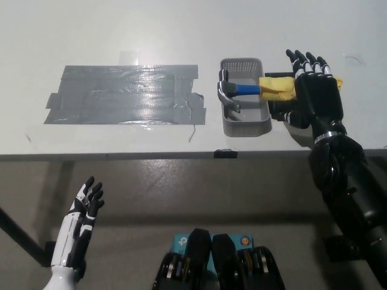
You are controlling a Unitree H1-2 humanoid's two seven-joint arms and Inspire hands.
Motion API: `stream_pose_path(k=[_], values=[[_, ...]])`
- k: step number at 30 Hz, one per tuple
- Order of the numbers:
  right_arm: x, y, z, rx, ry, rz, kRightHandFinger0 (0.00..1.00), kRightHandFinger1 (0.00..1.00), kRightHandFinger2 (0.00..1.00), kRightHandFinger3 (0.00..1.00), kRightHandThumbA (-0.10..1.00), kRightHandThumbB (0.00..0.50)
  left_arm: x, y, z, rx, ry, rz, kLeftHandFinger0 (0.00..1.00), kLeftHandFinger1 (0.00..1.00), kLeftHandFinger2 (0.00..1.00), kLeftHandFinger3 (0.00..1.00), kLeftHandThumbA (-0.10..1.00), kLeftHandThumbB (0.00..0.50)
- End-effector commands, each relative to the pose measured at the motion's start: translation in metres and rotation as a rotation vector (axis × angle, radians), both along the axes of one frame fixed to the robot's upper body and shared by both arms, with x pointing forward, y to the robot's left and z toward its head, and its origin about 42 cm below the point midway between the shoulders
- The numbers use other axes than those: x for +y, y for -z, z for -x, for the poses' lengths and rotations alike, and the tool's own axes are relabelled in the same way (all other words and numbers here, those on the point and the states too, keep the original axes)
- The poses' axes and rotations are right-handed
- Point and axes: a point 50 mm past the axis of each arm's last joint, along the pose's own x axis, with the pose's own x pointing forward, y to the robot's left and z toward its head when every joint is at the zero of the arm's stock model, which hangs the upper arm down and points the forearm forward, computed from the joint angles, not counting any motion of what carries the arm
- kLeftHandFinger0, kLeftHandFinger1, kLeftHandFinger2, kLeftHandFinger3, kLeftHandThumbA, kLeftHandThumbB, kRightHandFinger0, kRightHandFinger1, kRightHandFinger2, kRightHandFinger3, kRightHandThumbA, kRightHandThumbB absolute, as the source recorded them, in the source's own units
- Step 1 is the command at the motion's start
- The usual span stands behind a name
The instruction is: The robot picks the hammer with right hand and hits the black area on the desk and places it back.
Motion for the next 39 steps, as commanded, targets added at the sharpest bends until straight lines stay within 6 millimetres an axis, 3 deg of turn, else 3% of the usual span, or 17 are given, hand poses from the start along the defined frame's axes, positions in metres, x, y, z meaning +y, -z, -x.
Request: stream_pose_path(k=[1, 11, 39], values=[[0.01, -0.037, -0.012, -0.128, -0.025, -0.013, 1.0, 1.0, 1.0, 1.0, 1.0, 0.36, -0.001, -0.015, -0.003, -0.075, 0.025, -0.015, 1.0, 1.0, 1.0, 1.0, 0.87, 0.0], [0.013, -0.044, -0.015, -0.151, -0.03, -0.016, 1.0, 1.0, 1.0, 1.0, 1.0, 0.339, -0.002, -0.016, -0.003, -0.074, 0.029, -0.011, 1.0, 1.0, 1.0, 1.0, 0.84, 0.0], [0.02, -0.039, -0.034, -0.099, -0.007, -0.013, 1.0, 1.0, 1.0, 1.0, 1.0, 0.359, -0.003, -0.02, -0.005, -0.092, 0.037, -0.014, 1.0, 1.0, 1.0, 1.0, 0.84, 0.0]])
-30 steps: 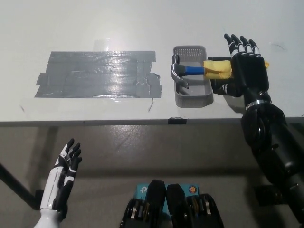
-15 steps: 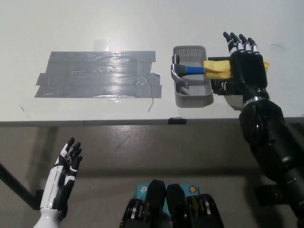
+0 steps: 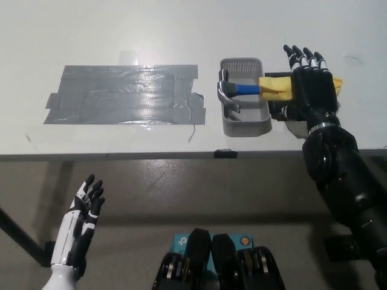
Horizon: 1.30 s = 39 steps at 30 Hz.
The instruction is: The robot picks the hammer with right hand and hits the black area on the desk and places it back.
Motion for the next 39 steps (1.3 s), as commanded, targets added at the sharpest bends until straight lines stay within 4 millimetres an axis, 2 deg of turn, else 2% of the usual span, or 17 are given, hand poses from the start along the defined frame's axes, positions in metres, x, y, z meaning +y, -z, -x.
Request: stream_pose_path(k=[1, 14, 15, 16, 17, 18, 19, 20, 21, 22, 24, 25, 26, 29, 36, 37, 39], values=[[0.015, -0.041, -0.013, -0.122, -0.029, -0.023, 1.0, 1.0, 1.0, 1.0, 1.0, 0.359, -0.002, -0.015, -0.004, -0.078, 0.032, -0.015, 1.0, 1.0, 1.0, 1.0, 0.84, 0.0], [0.023, -0.036, -0.014, -0.12, -0.01, -0.015, 1.0, 1.0, 1.0, 1.0, 0.98, 0.35, -0.001, -0.017, -0.005, -0.074, 0.035, -0.015, 1.0, 1.0, 1.0, 1.0, 0.84, 0.002], [0.023, -0.034, -0.016, -0.149, 0.022, 0.007, 1.0, 1.0, 1.0, 1.0, 0.76, 0.316, -0.001, -0.017, -0.005, -0.075, 0.034, -0.015, 1.0, 1.0, 1.0, 1.0, 0.84, 0.006], [0.023, -0.032, -0.017, -0.185, 0.048, 0.049, 1.0, 0.95, 0.92, 0.96, 0.4, 0.285, -0.001, -0.017, -0.005, -0.075, 0.034, -0.011, 1.0, 1.0, 1.0, 1.0, 0.84, 0.006], [0.023, -0.031, -0.017, -0.187, 0.049, 0.049, 1.0, 0.89, 0.85, 0.9, 0.36, 0.291, -0.001, -0.017, -0.005, -0.075, 0.034, -0.011, 1.0, 1.0, 1.0, 1.0, 0.84, 0.006], [0.023, -0.027, -0.016, -0.227, 0.056, 0.061, 0.77, 0.53, 0.5, 0.63, 0.09, 0.279, -0.001, -0.017, -0.004, -0.071, 0.035, -0.012, 1.0, 1.0, 1.0, 1.0, 0.84, 0.011], [0.023, -0.024, -0.016, -0.246, 0.068, 0.039, 0.25, 0.18, 0.27, 0.4, -0.1, 0.286, -0.001, -0.018, -0.004, -0.07, 0.035, -0.017, 1.0, 1.0, 1.0, 1.0, 0.84, 0.016], [0.023, -0.022, -0.016, -0.26, 0.074, 0.047, 0.02, 0.01, 0.15, 0.3, -0.1, 0.314, -0.001, -0.018, -0.006, -0.078, 0.036, -0.02, 1.0, 1.0, 1.0, 1.0, 0.85, 0.012], [0.022, -0.019, -0.016, -0.28, 0.074, 0.059, 0.0, 0.0, 0.13, 0.22, -0.1, 0.309, -0.001, -0.019, -0.006, -0.078, 0.04, -0.024, 1.0, 1.0, 1.0, 1.0, 0.86, 0.009], [0.022, -0.014, -0.016, -0.281, 0.071, 0.065, 0.0, 0.05, 0.25, 0.22, -0.1, 0.279, -0.001, -0.019, -0.006, -0.074, 0.038, -0.012, 1.0, 1.0, 1.0, 1.0, 0.85, 0.017], [0.02, -0.011, -0.017, -0.269, 0.058, 0.055, 0.0, 0.2, 0.62, 0.38, -0.1, 0.244, 0.0, -0.02, -0.006, -0.081, 0.037, -0.012, 1.0, 1.0, 1.0, 1.0, 0.81, 0.003], [0.018, -0.008, -0.017, -0.262, 0.042, 0.043, 0.0, 0.29, 0.78, 0.52, -0.1, 0.219, 0.0, -0.019, -0.007, -0.083, 0.037, -0.01, 1.0, 1.0, 1.0, 1.0, 0.81, 0.0], [0.017, -0.007, -0.017, -0.26, 0.036, 0.039, 0.0, 0.37, 0.84, 0.67, -0.1, 0.2, 0.0, -0.02, -0.007, -0.082, 0.039, -0.018, 1.0, 1.0, 1.0, 1.0, 0.84, 0.002], [0.015, -0.006, -0.017, -0.283, 0.024, 0.034, 0.0, 0.45, 0.84, 0.88, -0.1, 0.172, 0.0, -0.021, -0.009, -0.086, 0.038, -0.037, 1.0, 1.0, 1.0, 1.0, 0.88, 0.012], [0.014, -0.015, -0.014, -0.352, -0.033, -0.085, 0.0, 0.46, 0.82, 0.94, -0.1, 0.198, -0.001, -0.022, -0.01, -0.089, 0.046, -0.037, 1.0, 1.0, 1.0, 1.0, 0.87, 0.0], [0.015, -0.019, -0.013, -0.335, -0.041, -0.165, 0.0, 0.48, 0.82, 1.0, -0.1, 0.16, -0.001, -0.022, -0.01, -0.085, 0.046, -0.035, 1.0, 1.0, 1.0, 1.0, 0.86, 0.0], [0.016, -0.026, -0.014, -0.285, -0.065, -0.34, 0.0, 0.48, 0.82, 1.0, -0.1, 0.114, -0.001, -0.023, -0.011, -0.089, 0.048, -0.044, 1.0, 1.0, 1.0, 1.0, 0.86, 0.0]])
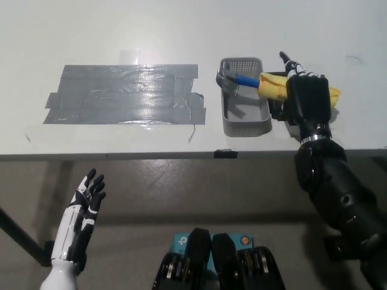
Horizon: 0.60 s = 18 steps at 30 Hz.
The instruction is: The robot picks the hammer with right hand and hits the black area on the desk and places it back.
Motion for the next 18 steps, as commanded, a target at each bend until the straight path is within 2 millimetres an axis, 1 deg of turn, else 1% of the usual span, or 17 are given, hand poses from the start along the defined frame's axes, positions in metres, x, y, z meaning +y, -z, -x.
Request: stream_pose_path(k=[1, 2, 3, 4, 5, 6, 7, 9, 10, 12, 13, 15, 17, 18], values=[[0.012, -0.06, -0.011, -0.105, -0.132, -0.35, 0.0, 0.47, 0.79, 0.96, -0.1, 0.085, 0.0, -0.015, -0.005, -0.064, 0.035, -0.034, 1.0, 1.0, 1.0, 1.0, 0.88, 0.008], [0.012, -0.065, -0.011, -0.102, -0.15, -0.385, 0.0, 0.44, 0.78, 0.9, -0.1, 0.089, 0.0, -0.015, -0.006, -0.063, 0.034, -0.035, 1.0, 1.0, 1.0, 1.0, 0.88, 0.013], [0.012, -0.073, -0.011, -0.085, -0.164, -0.442, 0.0, 0.41, 0.78, 0.83, -0.1, 0.092, 0.0, -0.014, -0.006, -0.062, 0.03, -0.03, 1.0, 1.0, 1.0, 1.0, 0.88, 0.021], [0.012, -0.078, -0.011, -0.074, -0.17, -0.48, 0.0, 0.4, 0.79, 0.8, -0.1, 0.101, 0.0, -0.015, -0.007, -0.061, 0.03, -0.029, 1.0, 1.0, 1.0, 1.0, 0.87, 0.02], [0.012, -0.085, -0.012, -0.069, -0.182, -0.524, 0.0, 0.4, 0.81, 0.84, -0.1, 0.102, 0.0, -0.015, -0.007, -0.061, 0.033, -0.032, 1.0, 1.0, 1.0, 1.0, 0.87, 0.014], [0.012, -0.089, -0.012, -0.069, -0.195, -0.549, 0.0, 0.39, 0.81, 0.9, -0.1, 0.11, 0.0, -0.016, -0.007, -0.061, 0.034, -0.035, 1.0, 1.0, 1.0, 1.0, 0.87, 0.013], [0.012, -0.095, -0.012, -0.075, -0.201, -0.566, 0.0, 0.38, 0.8, 0.93, -0.1, 0.119, 0.0, -0.016, -0.007, -0.066, 0.035, -0.043, 1.0, 1.0, 1.0, 1.0, 0.88, 0.001], [0.009, -0.107, -0.012, -0.04, -0.205, -0.646, 0.0, 0.39, 0.82, 0.93, -0.1, 0.121, -0.001, -0.016, -0.008, -0.063, 0.034, -0.037, 1.0, 1.0, 1.0, 1.0, 0.87, 0.001], [0.008, -0.113, -0.011, -0.031, -0.215, -0.669, 0.0, 0.4, 0.83, 0.93, -0.1, 0.117, 0.0, -0.015, -0.008, -0.063, 0.034, -0.035, 1.0, 1.0, 1.0, 1.0, 0.87, 0.017], [0.004, -0.118, -0.011, -0.02, -0.237, -0.696, 0.0, 0.42, 0.85, 0.92, -0.1, 0.113, -0.001, -0.015, -0.008, -0.063, 0.034, -0.034, 1.0, 1.0, 1.0, 1.0, 0.87, 0.011], [-0.002, -0.122, -0.013, -0.006, -0.267, -0.691, 0.0, 0.41, 0.84, 0.9, -0.1, 0.11, 0.0, -0.016, -0.009, -0.063, 0.034, -0.037, 1.0, 1.0, 1.0, 1.0, 0.87, 0.005], [-0.013, -0.131, -0.015, 0.049, -0.272, -0.66, 0.0, 0.41, 0.82, 0.88, -0.1, 0.119, 0.0, -0.017, -0.009, -0.062, 0.037, -0.037, 1.0, 1.0, 1.0, 1.0, 0.86, 0.0], [-0.025, -0.14, -0.016, 0.108, -0.266, -0.648, 0.0, 0.43, 0.84, 0.88, -0.1, 0.139, 0.001, -0.017, -0.009, -0.062, 0.037, -0.037, 1.0, 1.0, 1.0, 1.0, 0.86, 0.006], [-0.035, -0.147, -0.018, 0.148, -0.263, -0.627, 0.0, 0.46, 0.86, 0.88, -0.1, 0.154, 0.001, -0.017, -0.009, -0.062, 0.034, -0.037, 1.0, 1.0, 1.0, 1.0, 0.86, 0.011]])
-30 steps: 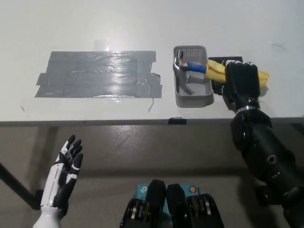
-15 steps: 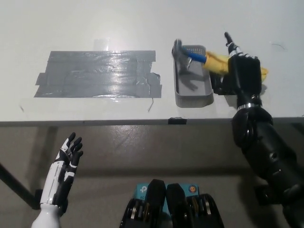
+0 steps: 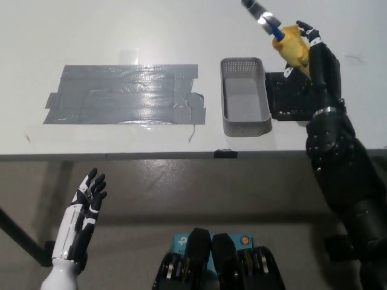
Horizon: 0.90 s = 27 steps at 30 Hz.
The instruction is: The robot picks the hammer with right hand and hits the black area on the desk and places it back.
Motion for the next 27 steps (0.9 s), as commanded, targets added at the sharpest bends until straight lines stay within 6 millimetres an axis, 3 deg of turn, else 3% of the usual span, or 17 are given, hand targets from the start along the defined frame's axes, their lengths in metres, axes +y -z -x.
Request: stream_pose_path(k=[1, 2, 4, 8, 12, 14, 16, 20, 21, 27], values=[[-0.03, -0.093, -0.013, 0.052, -0.174, -0.072, 0.04, 0.54, 0.9, 0.9, -0.1, 0.162, 0.002, -0.017, -0.009, -0.064, 0.03, -0.036, 1.0, 1.0, 1.0, 1.0, 0.86, 0.003], [-0.041, -0.103, -0.013, 0.108, -0.168, -0.031, 0.1, 0.62, 0.95, 0.92, -0.1, 0.157, 0.002, -0.017, -0.01, -0.062, 0.032, -0.034, 1.0, 1.0, 1.0, 1.0, 0.86, 0.0], [-0.054, -0.115, -0.012, 0.16, -0.165, 0.002, 0.15, 0.68, 0.99, 1.0, -0.1, 0.154, 0.003, -0.019, -0.012, -0.064, 0.035, -0.038, 1.0, 1.0, 1.0, 1.0, 0.86, 0.0], [-0.097, -0.135, -0.007, 0.174, -0.165, 0.206, 0.15, 0.63, 0.95, 0.92, -0.1, 0.15, 0.003, -0.02, -0.012, -0.064, 0.036, -0.043, 1.0, 1.0, 1.0, 1.0, 0.87, 0.0], [-0.117, -0.145, -0.002, 0.217, -0.134, 0.248, 0.15, 0.64, 0.97, 0.95, -0.1, 0.146, 0.004, -0.02, -0.012, -0.063, 0.039, -0.044, 1.0, 1.0, 1.0, 1.0, 0.88, 0.0], [-0.134, -0.149, 0.0, 0.269, -0.118, 0.283, 0.22, 0.72, 1.0, 1.0, -0.1, 0.131, 0.005, -0.019, -0.012, -0.065, 0.039, -0.056, 1.0, 1.0, 1.0, 1.0, 0.88, 0.0], [-0.148, -0.153, 0.002, 0.305, -0.095, 0.327, 0.22, 0.72, 1.0, 1.0, -0.1, 0.145, 0.005, -0.019, -0.012, -0.061, 0.037, -0.048, 1.0, 1.0, 1.0, 1.0, 0.88, 0.0], [-0.162, -0.158, 0.004, 0.323, -0.089, 0.351, 0.2, 0.69, 1.0, 1.0, -0.1, 0.14, 0.006, -0.02, -0.013, -0.063, 0.034, -0.055, 1.0, 1.0, 1.0, 1.0, 0.89, 0.003], [-0.166, -0.161, 0.006, 0.324, -0.103, 0.356, 0.19, 0.65, 0.97, 0.93, -0.1, 0.159, 0.006, -0.02, -0.013, -0.063, 0.033, -0.056, 1.0, 1.0, 1.0, 1.0, 0.88, 0.0], [-0.165, -0.163, 0.01, 0.367, -0.129, 0.391, 0.16, 0.61, 0.93, 0.91, -0.1, 0.157, 0.006, -0.019, -0.013, -0.061, 0.033, -0.053, 1.0, 1.0, 1.0, 1.0, 0.88, 0.0]])
